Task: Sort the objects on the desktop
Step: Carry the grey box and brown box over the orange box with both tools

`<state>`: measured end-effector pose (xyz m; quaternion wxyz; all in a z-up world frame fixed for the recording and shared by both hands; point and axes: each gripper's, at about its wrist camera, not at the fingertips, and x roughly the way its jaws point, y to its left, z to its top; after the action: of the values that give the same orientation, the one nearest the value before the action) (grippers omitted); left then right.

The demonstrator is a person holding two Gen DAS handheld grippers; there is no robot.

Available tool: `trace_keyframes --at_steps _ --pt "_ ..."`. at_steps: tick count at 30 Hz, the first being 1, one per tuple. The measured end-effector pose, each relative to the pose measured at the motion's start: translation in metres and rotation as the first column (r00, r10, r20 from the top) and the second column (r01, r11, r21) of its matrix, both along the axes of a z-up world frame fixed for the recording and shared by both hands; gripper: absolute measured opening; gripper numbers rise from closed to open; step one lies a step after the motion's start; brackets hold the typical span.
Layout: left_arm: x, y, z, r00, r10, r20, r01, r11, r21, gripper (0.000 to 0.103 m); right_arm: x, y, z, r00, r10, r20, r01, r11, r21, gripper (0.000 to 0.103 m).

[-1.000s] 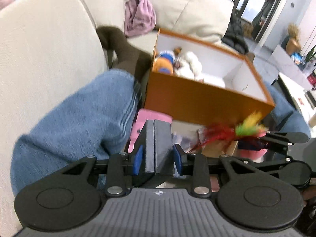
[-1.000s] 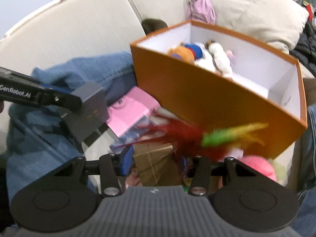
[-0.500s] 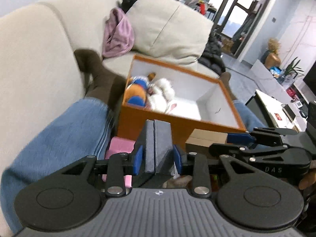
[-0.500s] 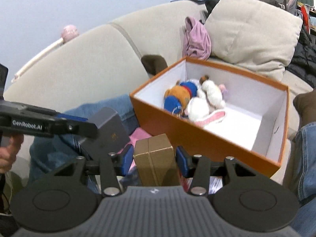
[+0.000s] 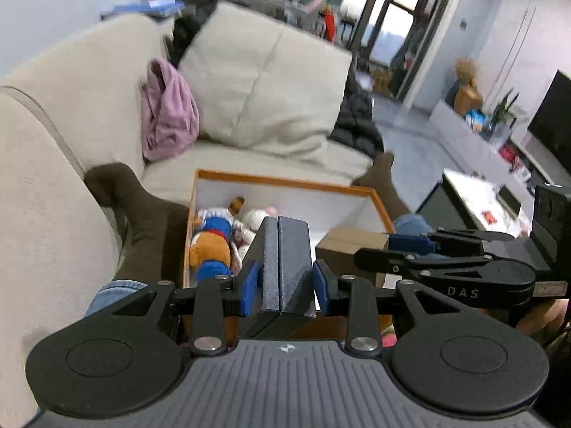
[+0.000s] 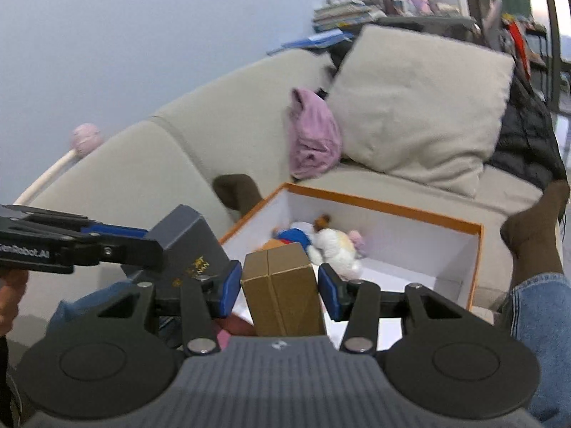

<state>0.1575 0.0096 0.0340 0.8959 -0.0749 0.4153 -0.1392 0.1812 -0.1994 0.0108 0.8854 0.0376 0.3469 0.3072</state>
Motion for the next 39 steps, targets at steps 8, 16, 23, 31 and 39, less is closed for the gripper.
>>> trace_keyframes --at_steps 8,16,23,31,39 --pt "0.038 0.003 -0.018 0.993 -0.042 -0.108 0.043 0.999 0.008 0.038 0.036 0.008 -0.035 0.994 0.009 -0.105 -0.007 1.000 0.021 0.049" --pt "0.080 0.010 -0.042 0.981 0.014 -0.192 -0.021 0.999 -0.030 0.038 0.054 0.029 -0.056 0.985 0.034 -0.172 -0.035 0.999 -0.005 0.049" --pt "0.082 0.014 -0.044 0.985 0.040 -0.169 -0.047 0.998 -0.033 0.038 0.063 0.037 -0.069 0.973 0.052 -0.223 -0.055 0.998 -0.005 0.049" --pt "0.085 0.014 -0.049 0.988 0.043 -0.146 -0.048 0.998 -0.029 0.011 0.070 0.052 -0.071 0.970 0.062 -0.235 -0.062 0.998 0.007 0.049" --pt "0.078 0.022 -0.064 0.979 0.052 -0.198 -0.055 0.998 -0.008 0.013 0.073 0.063 -0.080 0.960 0.081 -0.269 -0.088 0.996 -0.013 0.049"
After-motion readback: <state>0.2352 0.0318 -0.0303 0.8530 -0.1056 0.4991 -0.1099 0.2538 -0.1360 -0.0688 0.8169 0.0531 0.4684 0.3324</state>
